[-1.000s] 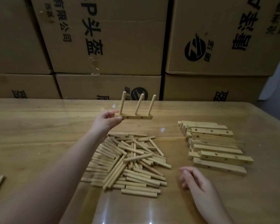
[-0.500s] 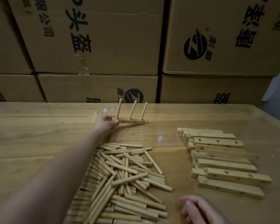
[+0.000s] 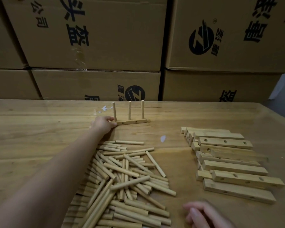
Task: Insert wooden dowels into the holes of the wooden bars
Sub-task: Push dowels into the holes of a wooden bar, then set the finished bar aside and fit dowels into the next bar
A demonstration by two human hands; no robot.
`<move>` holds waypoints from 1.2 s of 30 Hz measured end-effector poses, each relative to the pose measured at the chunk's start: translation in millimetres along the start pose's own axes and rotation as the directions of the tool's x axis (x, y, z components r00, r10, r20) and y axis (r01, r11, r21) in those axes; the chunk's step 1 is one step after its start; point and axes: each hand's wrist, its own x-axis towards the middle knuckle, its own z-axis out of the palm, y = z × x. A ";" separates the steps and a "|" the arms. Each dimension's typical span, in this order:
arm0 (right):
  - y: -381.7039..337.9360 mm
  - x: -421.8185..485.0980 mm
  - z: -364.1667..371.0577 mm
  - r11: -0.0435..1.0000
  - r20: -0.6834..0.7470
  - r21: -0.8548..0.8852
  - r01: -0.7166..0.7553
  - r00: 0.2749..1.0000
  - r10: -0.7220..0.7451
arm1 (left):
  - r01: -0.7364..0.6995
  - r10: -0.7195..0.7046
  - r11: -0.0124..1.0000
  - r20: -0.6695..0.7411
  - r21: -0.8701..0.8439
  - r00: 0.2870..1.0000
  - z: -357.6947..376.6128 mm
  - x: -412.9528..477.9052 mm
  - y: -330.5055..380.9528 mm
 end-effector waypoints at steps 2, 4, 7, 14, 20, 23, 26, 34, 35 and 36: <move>1.0 0.1 -0.9 1.000 0.002 -0.004 0.006 1.000 -0.006 | -0.016 0.016 0.999 -0.004 0.030 1.000 0.6 1.8 -0.8; 1.3 -0.5 -1.3 1.000 0.005 -0.004 0.020 1.000 -0.020 | -0.021 0.021 0.999 0.000 0.048 1.000 0.7 3.6 -1.4; 2.4 -1.1 -1.3 1.000 -0.018 -0.003 0.027 0.999 -0.027 | -0.026 0.025 0.994 0.007 0.103 1.000 0.9 7.2 -1.2; -0.8 0.9 -1.0 0.998 -0.043 -0.033 0.054 0.998 -0.055 | -0.049 0.041 0.974 0.041 0.223 0.998 0.6 12.6 0.5; -1.7 1.8 -5.2 0.988 -0.027 -0.093 0.126 0.991 -0.129 | -0.064 0.059 0.975 0.034 0.210 0.998 -0.5 9.7 -0.2; -3.1 0.8 -7.0 0.988 -0.011 -0.088 0.124 0.992 -0.125 | -0.069 0.069 0.983 0.003 0.170 0.998 -2.4 6.4 -0.8; -4.9 0.0 -7.3 0.996 0.009 -0.036 0.080 0.997 -0.080 | -0.070 0.074 0.991 -0.032 0.113 0.997 -6.9 -1.1 -1.0; -3.0 -3.0 -8.8 0.999 0.069 0.040 -0.002 0.998 0.000 | -0.212 0.193 0.971 -0.159 -0.112 0.968 -32.1 -80.8 5.6; -3.5 -3.6 -8.4 0.999 0.078 0.047 -0.006 0.997 0.002 | -0.246 0.227 0.962 -0.156 -0.117 0.961 -35.7 -100.7 10.1; -3.4 -4.6 -7.6 0.998 0.080 0.056 -0.012 0.997 0.008 | -0.273 0.258 0.955 -0.130 -0.118 0.957 -39.1 -122.9 15.2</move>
